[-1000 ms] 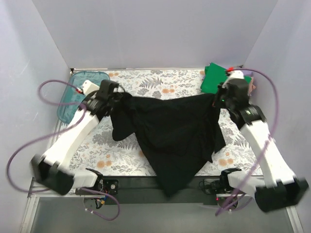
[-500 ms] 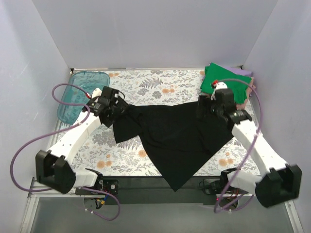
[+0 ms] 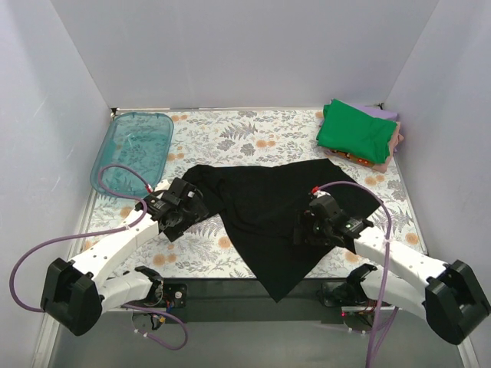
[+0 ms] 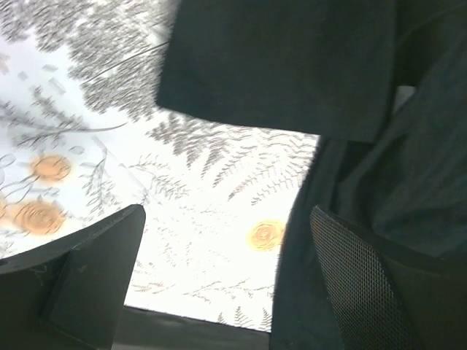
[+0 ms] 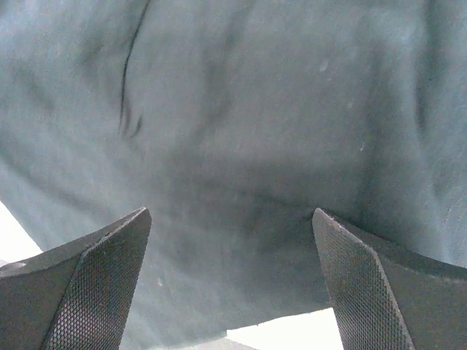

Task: Fold and stack the t-shirts
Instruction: Flatten the tshirt out

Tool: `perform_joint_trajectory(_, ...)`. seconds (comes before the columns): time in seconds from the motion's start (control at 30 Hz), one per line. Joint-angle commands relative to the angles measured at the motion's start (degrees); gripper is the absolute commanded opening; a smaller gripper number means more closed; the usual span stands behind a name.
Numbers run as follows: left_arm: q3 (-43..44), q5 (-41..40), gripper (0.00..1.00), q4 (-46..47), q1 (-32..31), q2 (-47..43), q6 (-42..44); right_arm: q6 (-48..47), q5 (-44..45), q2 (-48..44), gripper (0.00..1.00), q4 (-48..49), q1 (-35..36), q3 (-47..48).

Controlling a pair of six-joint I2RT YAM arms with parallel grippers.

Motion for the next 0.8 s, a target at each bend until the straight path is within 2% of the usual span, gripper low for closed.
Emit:
perform_joint_trajectory(0.0,-0.95,-2.06,0.97,-3.68,0.02,-2.49,-3.89,2.92,6.95,5.98,0.98,4.59,0.19,1.78)
perform_joint_trajectory(0.07,-1.91,-2.5,0.97,-4.47,0.02,-2.84,-4.5,2.91,10.74,10.72,0.99,4.67,-0.78,2.58)
perform_joint_trajectory(0.1,-2.35,-2.5,0.97,-4.74,0.02,-3.01,-4.68,2.57,11.09,12.39,0.98,4.59,-3.39,3.63)
perform_joint_trajectory(0.17,-3.05,-2.59,0.97,-4.92,0.02,-3.45,-4.94,0.81,10.92,16.95,0.98,4.67,-6.83,4.51)
perform_joint_trajectory(0.27,-4.2,-1.54,0.97,-4.13,-0.06,-3.54,-5.12,-3.4,10.04,22.41,0.98,4.94,-17.0,7.32)
perform_joint_trajectory(0.47,-6.92,2.77,0.97,-0.35,0.02,-1.96,-2.67,-10.26,8.2,30.94,0.98,5.11,-25.56,17.5)
perform_joint_trajectory(0.6,-8.07,6.29,0.97,3.69,-0.24,-1.17,0.15,-13.08,4.6,30.17,0.99,4.41,-26.62,21.65)
perform_joint_trajectory(0.77,-8.16,3.21,0.95,2.9,-0.33,0.32,-0.55,-13.08,3.63,18.42,0.98,2.84,-26.62,19.11)
